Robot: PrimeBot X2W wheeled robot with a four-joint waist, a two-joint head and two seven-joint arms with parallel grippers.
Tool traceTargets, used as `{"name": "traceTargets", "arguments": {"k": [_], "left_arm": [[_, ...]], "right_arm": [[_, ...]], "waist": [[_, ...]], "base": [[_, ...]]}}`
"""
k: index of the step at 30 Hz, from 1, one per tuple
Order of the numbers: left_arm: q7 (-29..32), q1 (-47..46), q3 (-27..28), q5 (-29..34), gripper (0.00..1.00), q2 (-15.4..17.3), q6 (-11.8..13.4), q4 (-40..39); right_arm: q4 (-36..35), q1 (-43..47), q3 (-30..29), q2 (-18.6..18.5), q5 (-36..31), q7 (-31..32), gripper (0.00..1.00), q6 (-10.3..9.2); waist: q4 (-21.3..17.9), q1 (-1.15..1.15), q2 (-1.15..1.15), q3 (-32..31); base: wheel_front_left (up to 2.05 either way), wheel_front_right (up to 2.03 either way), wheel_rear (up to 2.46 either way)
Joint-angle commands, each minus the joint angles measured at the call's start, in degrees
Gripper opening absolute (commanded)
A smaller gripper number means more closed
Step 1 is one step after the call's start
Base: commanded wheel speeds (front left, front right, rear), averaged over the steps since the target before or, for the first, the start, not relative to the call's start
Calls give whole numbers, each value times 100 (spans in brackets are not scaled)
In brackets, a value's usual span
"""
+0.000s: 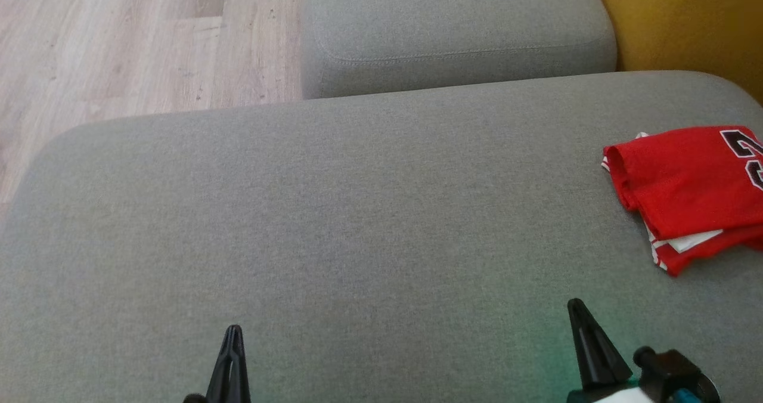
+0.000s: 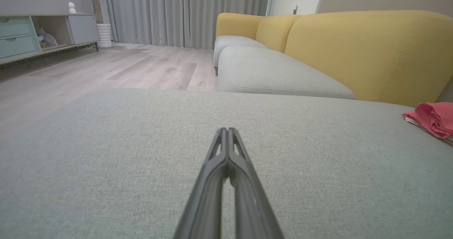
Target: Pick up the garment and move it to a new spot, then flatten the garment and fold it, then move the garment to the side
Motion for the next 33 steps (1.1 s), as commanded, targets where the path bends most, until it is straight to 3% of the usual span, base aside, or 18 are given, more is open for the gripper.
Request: {"name": "traceTargets", "arguments": {"k": [1,33], "left_arm": [[4,-138,47,-170,0,19,-31,-187],[418,-646,375,-2350,0,124,-403,119]], "right_arm": [[-185,-147,-21,-23,195,35,0,0],[-53,-580,-195,-136,2510,433,0,-1]], "waist": [[2,0,0,4],[28,0,0,64]], "base": [[0,0,0],[0,0,0]]}}
